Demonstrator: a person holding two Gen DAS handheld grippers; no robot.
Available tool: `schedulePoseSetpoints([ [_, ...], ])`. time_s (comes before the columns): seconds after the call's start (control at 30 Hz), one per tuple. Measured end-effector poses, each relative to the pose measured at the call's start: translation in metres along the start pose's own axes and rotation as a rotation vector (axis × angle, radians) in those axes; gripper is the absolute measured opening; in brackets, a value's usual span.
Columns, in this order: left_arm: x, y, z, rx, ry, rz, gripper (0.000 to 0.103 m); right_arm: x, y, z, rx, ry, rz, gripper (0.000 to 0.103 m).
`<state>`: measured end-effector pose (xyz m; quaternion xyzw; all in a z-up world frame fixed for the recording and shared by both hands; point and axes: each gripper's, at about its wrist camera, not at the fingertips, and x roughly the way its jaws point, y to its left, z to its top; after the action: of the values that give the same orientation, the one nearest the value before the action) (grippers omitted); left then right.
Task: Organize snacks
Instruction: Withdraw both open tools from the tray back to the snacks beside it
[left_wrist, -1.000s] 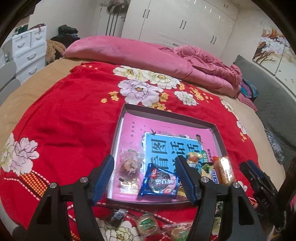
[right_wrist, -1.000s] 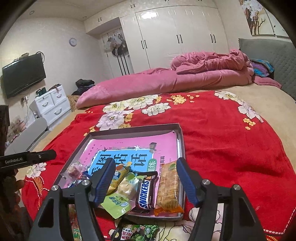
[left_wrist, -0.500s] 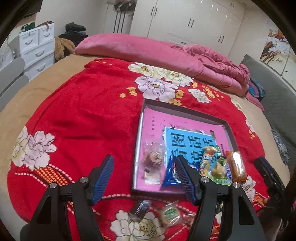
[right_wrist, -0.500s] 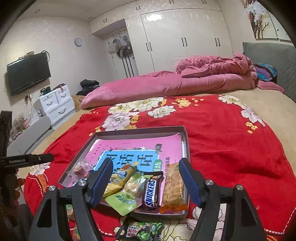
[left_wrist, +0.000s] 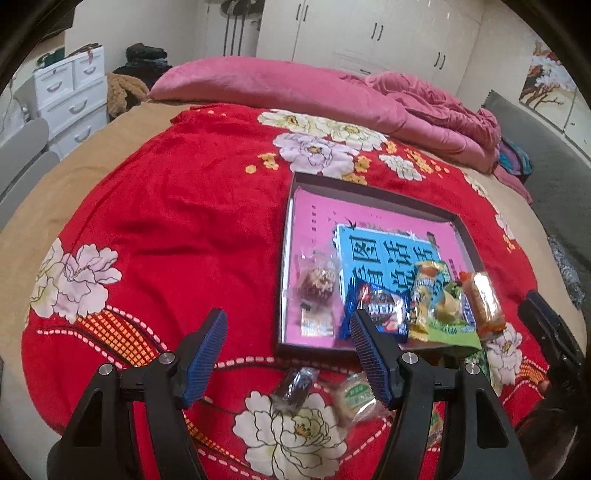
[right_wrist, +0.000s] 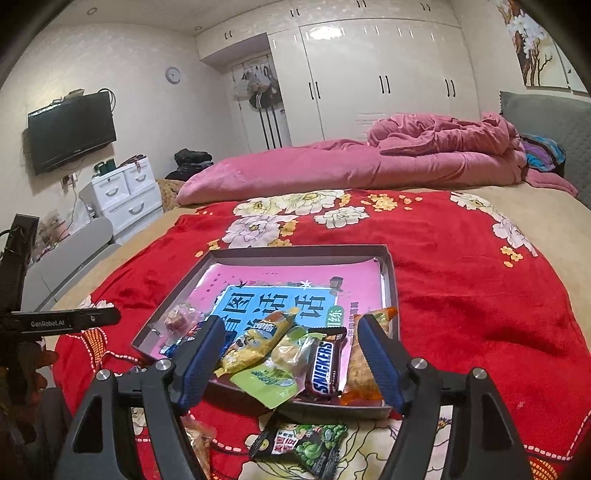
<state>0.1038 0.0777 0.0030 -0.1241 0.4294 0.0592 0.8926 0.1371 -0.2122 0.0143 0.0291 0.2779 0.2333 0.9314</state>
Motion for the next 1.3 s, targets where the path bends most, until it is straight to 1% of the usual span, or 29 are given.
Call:
schedulePoseSetpoints([
  [0.07,0.001,-0.001,-0.003,0.008,0.009,0.000,0.071,-0.001,0.003,-0.002,-0.008,0.002,0.002,0.078],
  [0.2,0.002,0.001,-0.009,0.015,0.021,0.005,0.071,-0.003,0.009,-0.004,-0.024,0.008,0.007,0.079],
  [0.37,0.001,0.003,-0.015,0.009,0.029,0.005,0.071,-0.004,0.016,-0.008,-0.033,0.018,0.022,0.083],
  [0.47,0.002,0.001,-0.018,0.012,0.034,-0.002,0.071,-0.005,0.019,-0.011,-0.027,0.027,0.042,0.084],
  [0.83,0.002,-0.001,-0.030,0.041,0.049,-0.001,0.071,-0.012,0.040,-0.025,-0.066,0.068,0.070,0.085],
  [1.1,0.004,0.005,-0.037,0.051,0.065,0.017,0.071,-0.006,0.055,-0.039,-0.086,0.148,0.102,0.085],
  [1.3,0.008,0.009,-0.046,0.062,0.083,0.029,0.071,0.004,0.072,-0.056,-0.139,0.222,0.106,0.085],
])
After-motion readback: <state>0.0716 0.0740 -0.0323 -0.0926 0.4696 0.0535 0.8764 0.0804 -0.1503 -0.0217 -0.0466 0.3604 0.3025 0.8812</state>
